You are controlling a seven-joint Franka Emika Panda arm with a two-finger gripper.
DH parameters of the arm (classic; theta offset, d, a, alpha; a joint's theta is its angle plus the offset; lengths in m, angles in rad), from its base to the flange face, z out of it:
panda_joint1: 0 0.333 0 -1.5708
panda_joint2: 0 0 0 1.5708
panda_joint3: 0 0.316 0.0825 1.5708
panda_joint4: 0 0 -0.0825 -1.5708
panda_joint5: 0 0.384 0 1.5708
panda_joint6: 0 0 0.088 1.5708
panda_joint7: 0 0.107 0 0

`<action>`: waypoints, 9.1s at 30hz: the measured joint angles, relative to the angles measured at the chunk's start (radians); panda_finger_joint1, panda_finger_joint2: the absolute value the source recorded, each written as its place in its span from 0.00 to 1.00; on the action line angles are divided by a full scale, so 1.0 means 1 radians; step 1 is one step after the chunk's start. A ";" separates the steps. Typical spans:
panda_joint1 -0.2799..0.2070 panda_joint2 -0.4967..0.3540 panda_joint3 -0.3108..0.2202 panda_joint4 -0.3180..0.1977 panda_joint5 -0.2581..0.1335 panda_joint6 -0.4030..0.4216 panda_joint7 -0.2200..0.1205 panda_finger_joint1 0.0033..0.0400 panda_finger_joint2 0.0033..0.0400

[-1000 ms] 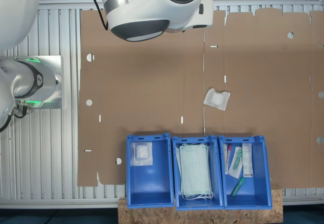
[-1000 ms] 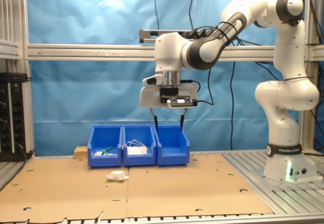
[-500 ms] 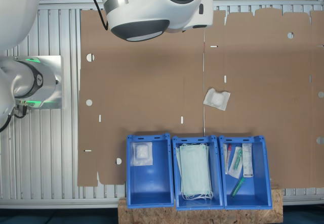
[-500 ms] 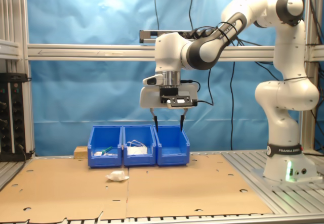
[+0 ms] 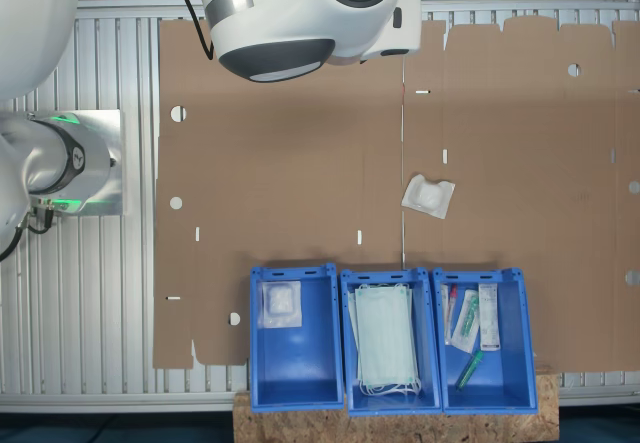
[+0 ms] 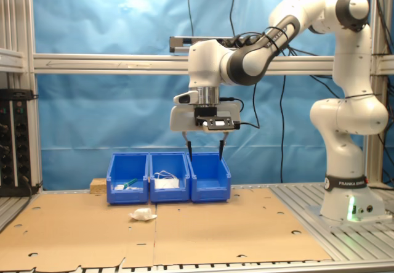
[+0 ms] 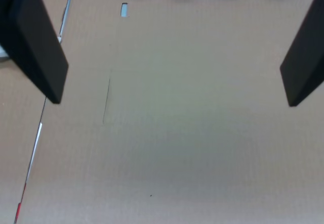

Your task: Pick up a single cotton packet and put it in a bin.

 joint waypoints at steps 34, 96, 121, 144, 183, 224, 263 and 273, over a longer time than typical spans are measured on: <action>0.000 0.106 -0.041 0.171 0.000 0.000 -0.036 1.00 1.00; -0.225 0.726 -0.157 0.678 0.273 -0.083 -0.521 1.00 1.00; -0.250 0.853 -0.156 0.686 0.383 -0.012 -0.637 1.00 1.00; -0.269 0.927 -0.153 0.731 0.424 0.028 -0.696 1.00 1.00; -0.273 0.932 -0.153 0.731 0.426 0.040 -0.730 1.00 1.00; -0.273 0.932 -0.153 0.731 0.426 0.041 -0.731 0.21 0.21; -0.273 0.932 -0.153 0.731 0.426 0.041 -0.731 0.00 0.00; -0.273 0.930 -0.153 0.731 0.426 0.040 -0.731 0.00 0.00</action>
